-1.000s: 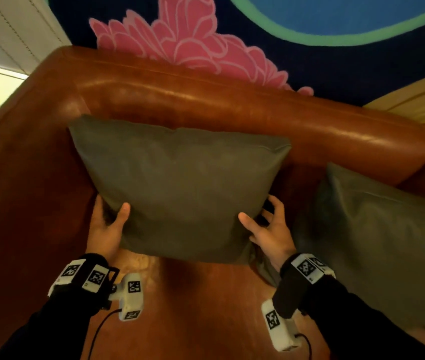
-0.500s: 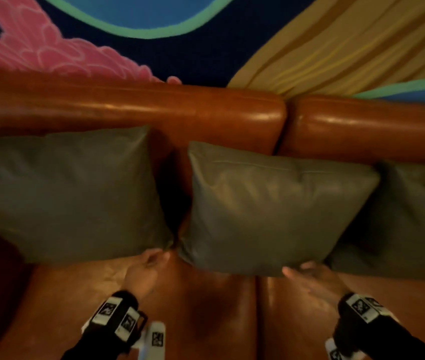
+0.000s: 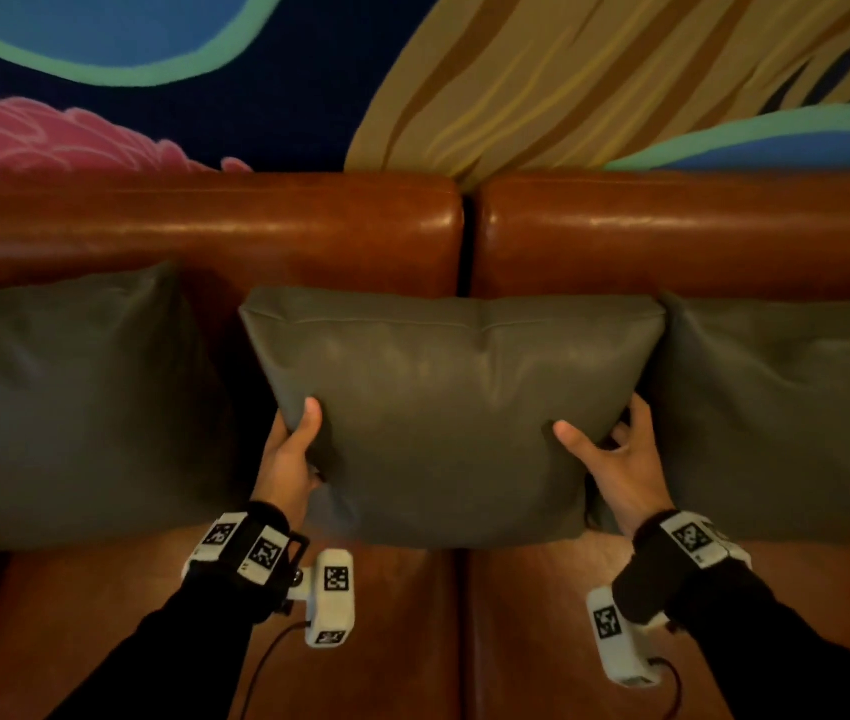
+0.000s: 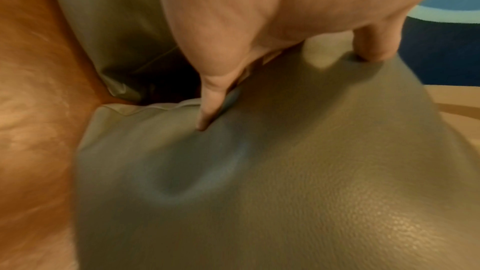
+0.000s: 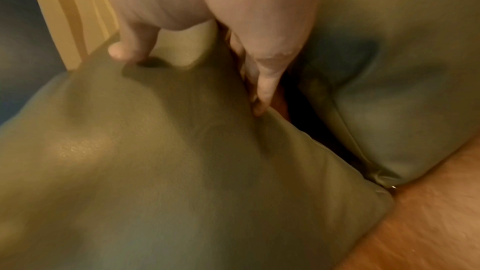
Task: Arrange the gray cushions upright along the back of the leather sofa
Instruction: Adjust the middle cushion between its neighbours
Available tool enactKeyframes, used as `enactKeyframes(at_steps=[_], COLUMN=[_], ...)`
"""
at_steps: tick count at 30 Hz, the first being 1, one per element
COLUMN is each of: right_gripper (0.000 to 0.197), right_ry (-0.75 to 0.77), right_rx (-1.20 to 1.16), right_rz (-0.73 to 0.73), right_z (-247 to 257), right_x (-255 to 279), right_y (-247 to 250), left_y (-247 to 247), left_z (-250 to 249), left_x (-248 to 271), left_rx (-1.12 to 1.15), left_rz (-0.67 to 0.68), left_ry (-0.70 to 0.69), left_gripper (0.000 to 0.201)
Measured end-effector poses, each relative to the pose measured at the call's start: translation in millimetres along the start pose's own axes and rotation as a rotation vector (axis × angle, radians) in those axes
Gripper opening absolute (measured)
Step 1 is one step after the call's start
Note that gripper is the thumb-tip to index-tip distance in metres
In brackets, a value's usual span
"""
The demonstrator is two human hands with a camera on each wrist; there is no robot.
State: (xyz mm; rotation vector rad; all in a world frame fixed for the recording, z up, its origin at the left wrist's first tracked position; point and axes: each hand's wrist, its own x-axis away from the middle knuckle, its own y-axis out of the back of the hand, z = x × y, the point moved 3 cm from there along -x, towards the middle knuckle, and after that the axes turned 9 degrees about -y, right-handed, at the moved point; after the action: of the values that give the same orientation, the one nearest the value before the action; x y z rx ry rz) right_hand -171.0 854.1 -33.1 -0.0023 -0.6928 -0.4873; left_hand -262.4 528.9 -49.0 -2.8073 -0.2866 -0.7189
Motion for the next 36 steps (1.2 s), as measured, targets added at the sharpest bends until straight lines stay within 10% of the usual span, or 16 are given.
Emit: enactKeyframes(at_steps=[7, 14, 24, 27, 36], right_gripper=[0.114, 0.122, 0.104, 0.070, 0.020], right_ry=[0.053, 0.080, -0.037, -0.134, -0.277], right_rx=[-0.063, -0.074, 0.035, 0.086, 0.262], right_rz=[0.005, 0.016, -0.045, -0.063, -0.119], right_z=[-19.0, -18.1, -13.8, -34.7, -85.8], right_x=[-4.0, -12.2, 0.3, 12.7, 37.1], right_y=[4.9, 5.1, 14.8, 34.2, 139.6], left_y=[5.8, 9.0, 35.7, 36.4, -74.2], left_z=[13.4, 18.2, 18.6, 23.9, 78.4], left_x=[0.5, -1.6, 4.9, 33.2, 94.8], left_rx=[0.013, -0.032, -0.548, -0.839, -1.077], left_rz=[-0.017, -0.033, -0.106, -0.170, 0.413], left_ry=[-0.092, -0.098, -0.081, -0.204, -0.266], left_gripper=[0.042, 0.021, 0.089, 0.048, 0.042])
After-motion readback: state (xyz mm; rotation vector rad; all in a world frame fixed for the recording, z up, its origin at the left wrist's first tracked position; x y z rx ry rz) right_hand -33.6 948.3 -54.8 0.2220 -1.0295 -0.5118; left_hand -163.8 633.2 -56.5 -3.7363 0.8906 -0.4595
